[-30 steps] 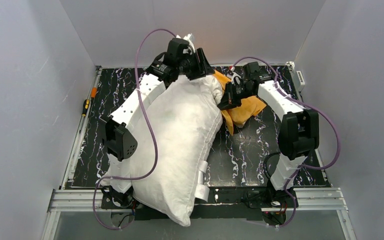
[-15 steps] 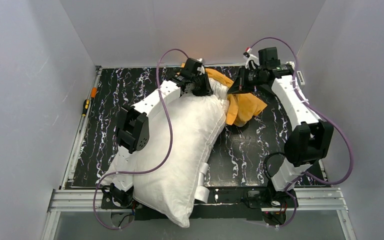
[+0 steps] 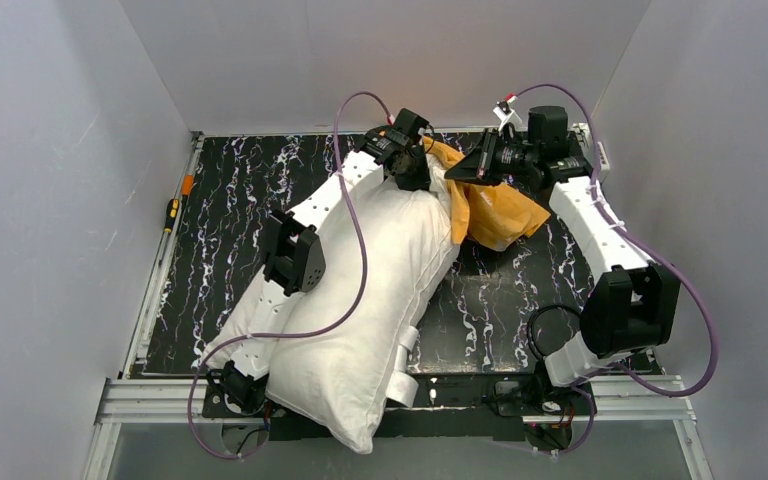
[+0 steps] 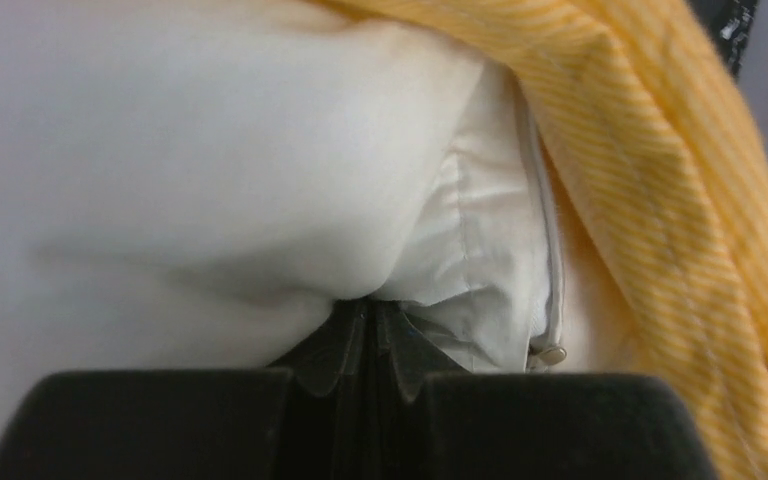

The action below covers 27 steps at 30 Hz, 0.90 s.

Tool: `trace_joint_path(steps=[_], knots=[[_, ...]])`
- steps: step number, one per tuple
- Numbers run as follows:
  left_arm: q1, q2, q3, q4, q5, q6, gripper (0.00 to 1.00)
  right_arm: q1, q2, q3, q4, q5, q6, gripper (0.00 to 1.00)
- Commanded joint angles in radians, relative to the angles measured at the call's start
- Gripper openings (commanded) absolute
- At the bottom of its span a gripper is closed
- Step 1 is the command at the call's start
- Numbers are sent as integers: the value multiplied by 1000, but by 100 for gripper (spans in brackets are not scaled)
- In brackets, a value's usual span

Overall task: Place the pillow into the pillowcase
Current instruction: Stuff the pillow into the pillowcase.

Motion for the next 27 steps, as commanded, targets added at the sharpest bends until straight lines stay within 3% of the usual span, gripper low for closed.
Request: trace_joint_path(steps=[1,3,5,7,11,14,18,23,27], knots=[[12,116,-40,-258,-199,-13,2,34,-156,-31,692,-435,449,1],[30,71,-89,-217,-173,-22,5,68,-144,-47,589,-459,394,1],[41,5,-145,-121,-105,3,13,96,-116,-37,274,-413,145,1],[42,-73,-176,-45,-14,28,24,109,-68,-1,-53,-265,-54,1],[43,-272,-259,41,129,58,43,110,111,86,-404,1,-240,1],[46,-454,-413,161,158,25,50,109,184,125,-494,69,-297,1],[44,-587,-558,287,252,-81,50,109,173,123,-435,83,-273,1],[-1,-573,-597,329,286,-124,49,109,166,116,-395,75,-249,1],[-14,-450,-585,363,278,-163,52,109,147,140,-396,71,-254,1]])
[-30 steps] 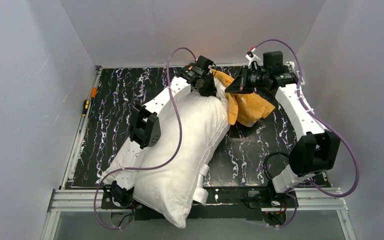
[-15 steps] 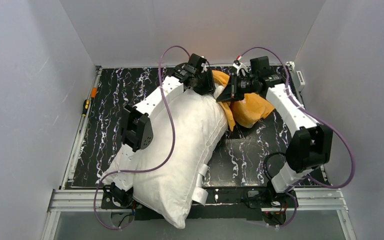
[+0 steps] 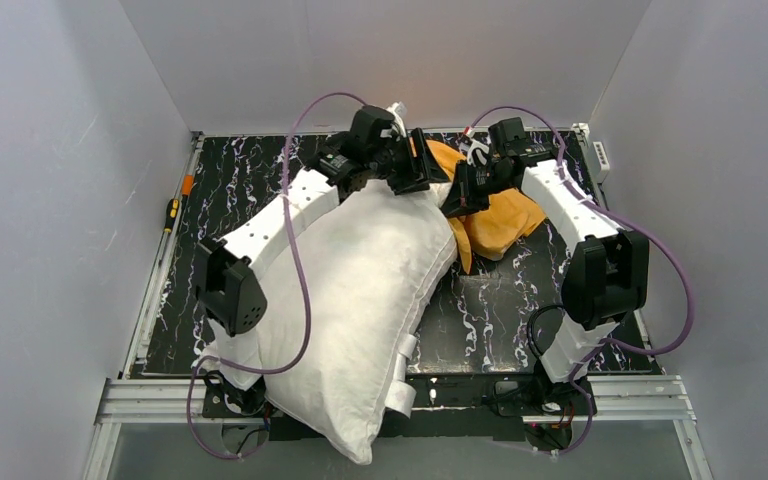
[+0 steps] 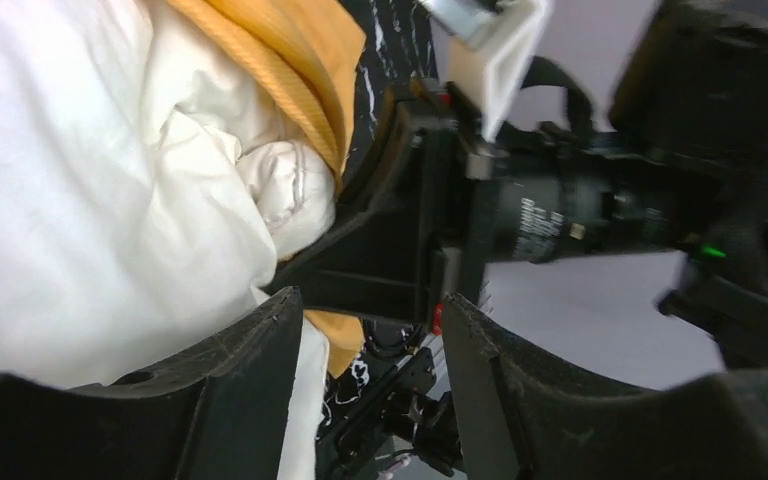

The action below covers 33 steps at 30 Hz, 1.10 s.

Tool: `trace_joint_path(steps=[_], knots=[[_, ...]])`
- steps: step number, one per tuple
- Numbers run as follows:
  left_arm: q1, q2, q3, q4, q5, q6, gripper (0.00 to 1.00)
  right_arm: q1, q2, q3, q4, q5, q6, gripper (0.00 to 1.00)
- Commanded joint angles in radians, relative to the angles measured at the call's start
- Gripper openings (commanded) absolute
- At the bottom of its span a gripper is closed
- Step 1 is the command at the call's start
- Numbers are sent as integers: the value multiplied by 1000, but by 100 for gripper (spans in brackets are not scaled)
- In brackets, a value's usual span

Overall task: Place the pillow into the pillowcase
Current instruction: Stuff the pillow into the pillowcase.

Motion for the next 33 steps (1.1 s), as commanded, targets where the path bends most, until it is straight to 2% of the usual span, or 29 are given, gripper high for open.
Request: trace_joint_path(steps=[1,3,5,8,10,14,17,20,23,25,27,28,29,31,33], knots=[[-20,153,-13,23,28,-55,52,18,-53,58,-26,-19,-14,1],[-20,237,48,-4,17,-37,51,12,-79,69,-40,-9,-23,1],[-23,323,165,-111,-28,21,43,-6,-114,79,-62,-5,-24,1],[-18,429,296,-319,-158,84,23,-59,-159,106,-118,27,-11,1],[-6,456,298,-359,-221,87,12,-95,-176,137,-158,30,-10,1],[43,465,249,-309,-249,-23,1,-100,-189,200,-200,-25,-40,1],[64,493,275,-246,-214,-77,0,-100,-212,163,-152,-163,-56,1],[66,580,423,-237,-177,-97,0,-81,-220,98,-89,-293,-50,1],[59,654,540,-235,-136,-166,0,-8,-205,79,-29,-325,-36,1],[49,674,561,-203,-121,-205,0,40,-171,68,-19,-344,-29,1],[44,665,531,-141,-92,-229,0,76,-107,66,-97,-335,-55,1],[44,647,502,-109,-80,-231,0,85,-69,87,-187,-322,-114,1],[45,620,458,-77,-80,-224,0,91,-30,119,-315,-292,-183,1],[53,543,349,-27,-84,-201,0,92,19,156,-431,-184,-248,1],[68,459,258,-34,-68,-169,12,85,35,154,-457,-113,-258,1]])
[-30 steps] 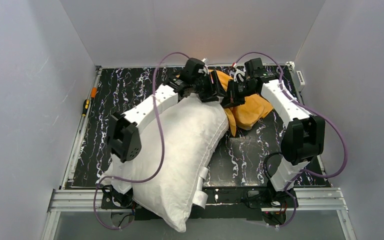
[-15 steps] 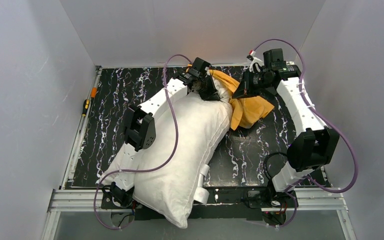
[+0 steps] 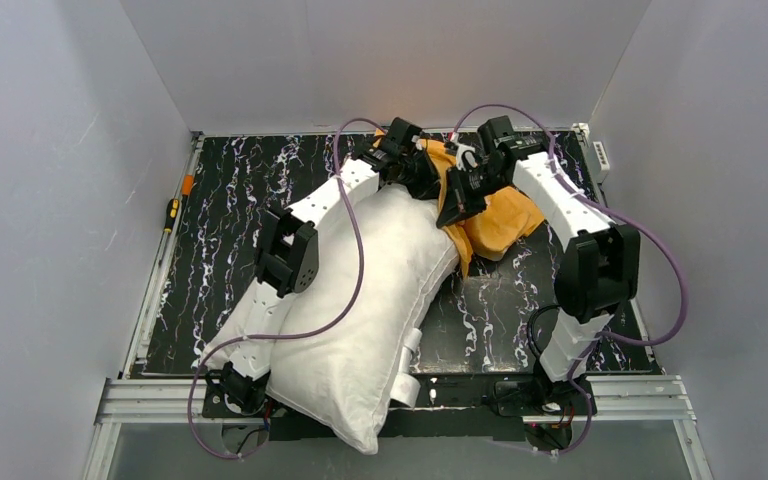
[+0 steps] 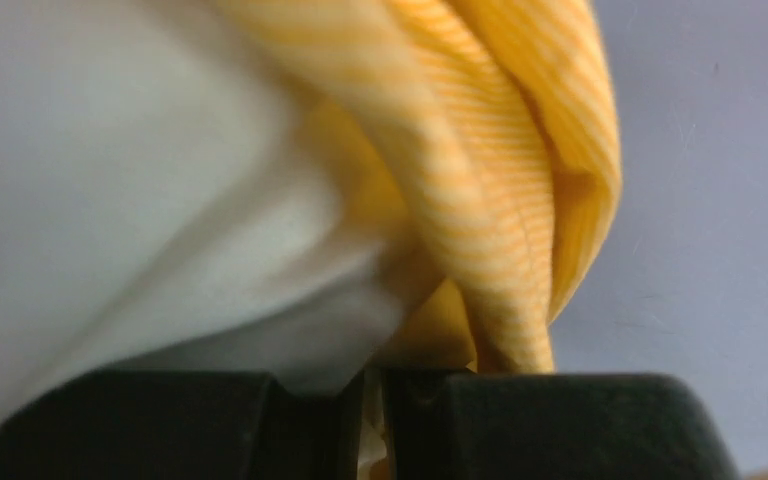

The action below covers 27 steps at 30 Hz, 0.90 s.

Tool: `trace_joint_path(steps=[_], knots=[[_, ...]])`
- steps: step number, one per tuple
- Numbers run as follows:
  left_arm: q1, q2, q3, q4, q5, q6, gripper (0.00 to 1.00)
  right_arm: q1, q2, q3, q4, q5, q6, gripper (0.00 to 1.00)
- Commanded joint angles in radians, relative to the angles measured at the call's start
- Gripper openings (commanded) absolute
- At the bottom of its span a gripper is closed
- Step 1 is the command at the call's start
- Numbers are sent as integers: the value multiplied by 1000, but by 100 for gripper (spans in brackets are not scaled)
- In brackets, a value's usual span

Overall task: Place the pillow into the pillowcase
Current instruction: Stuff the pillow into the pillowcase.

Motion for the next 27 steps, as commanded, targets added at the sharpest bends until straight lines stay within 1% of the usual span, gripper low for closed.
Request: trace_joint_path(steps=[1,4,5,8,10,12,13,15,16,19,22,25,27], knots=[[55,-119,-188,48,-74,56,20,48,13,47,-284,-88,-40,1],[67,-272,-254,-124,-91,170,40,43,7,19,-200,-92,37,1],[68,-319,-275,-192,-103,211,43,43,9,15,-168,-101,60,1],[75,-454,-317,-387,-178,312,50,41,32,56,-168,-89,69,1],[75,-550,-362,-467,-248,359,53,42,42,91,-182,-72,67,1],[76,-649,-421,-504,-302,375,58,43,39,101,-183,-51,66,1],[76,-691,-450,-512,-315,379,61,42,35,101,-182,-43,62,3],[75,-758,-507,-540,-334,375,63,43,22,98,-173,-36,55,4],[75,-780,-528,-561,-359,373,63,42,15,101,-166,-34,53,7],[75,-825,-634,-587,-376,358,64,43,-6,140,-144,12,50,33],[75,-832,-766,-528,-348,340,62,41,-14,214,-125,99,44,60],[72,-792,-833,-483,-332,319,59,41,-4,287,-91,194,39,76],[66,-764,-842,-476,-331,313,58,41,12,343,-60,262,41,81]])
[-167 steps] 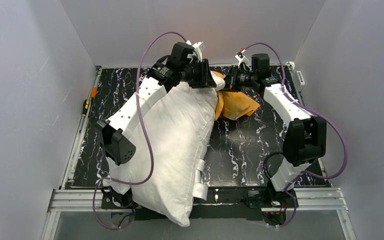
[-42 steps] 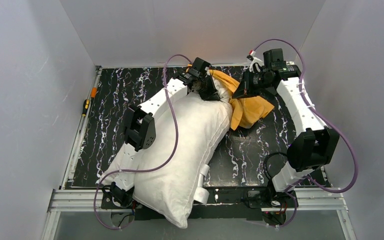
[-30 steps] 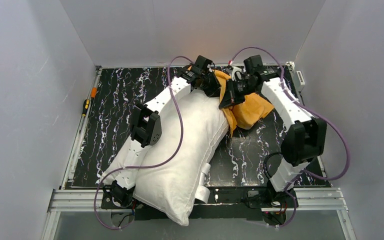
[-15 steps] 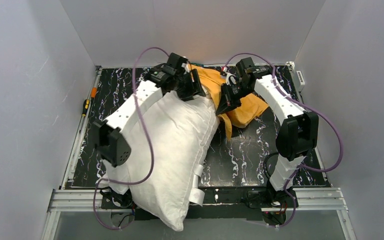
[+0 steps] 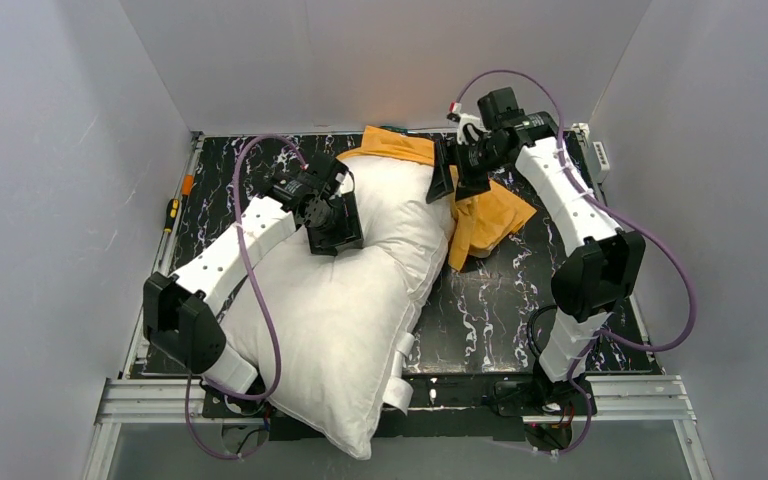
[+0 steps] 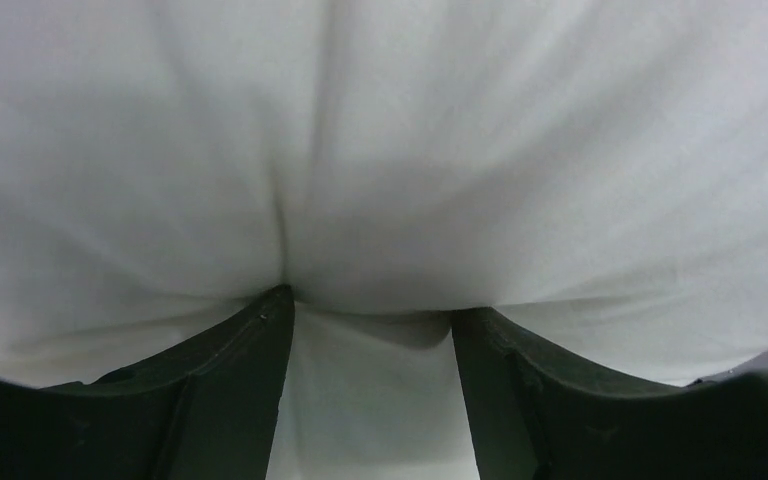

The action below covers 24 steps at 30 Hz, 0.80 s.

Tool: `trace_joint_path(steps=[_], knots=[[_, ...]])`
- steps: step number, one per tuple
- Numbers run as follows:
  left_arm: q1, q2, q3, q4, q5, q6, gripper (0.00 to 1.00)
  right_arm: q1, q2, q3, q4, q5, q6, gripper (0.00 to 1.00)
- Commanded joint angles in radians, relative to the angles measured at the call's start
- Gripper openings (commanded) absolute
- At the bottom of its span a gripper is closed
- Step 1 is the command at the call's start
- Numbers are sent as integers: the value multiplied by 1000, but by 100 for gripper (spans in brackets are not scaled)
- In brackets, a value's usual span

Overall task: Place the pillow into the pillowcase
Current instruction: Stuff the pillow into the pillowcase.

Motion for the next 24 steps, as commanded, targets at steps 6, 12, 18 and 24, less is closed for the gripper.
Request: trace_joint_path(steps=[6,12,18,24], knots=[[-21,85,-63,-66,13,-7,56,7,84,306,131,239,5,83],[-21,80,-66,-66,6,-6,56,8,223,411,166,222,-20,83],[-21,76,-66,-66,9,-17,56,19,285,388,143,191,-42,71],[-21,87,-51,-66,13,-10,55,20,263,457,132,207,-9,2]])
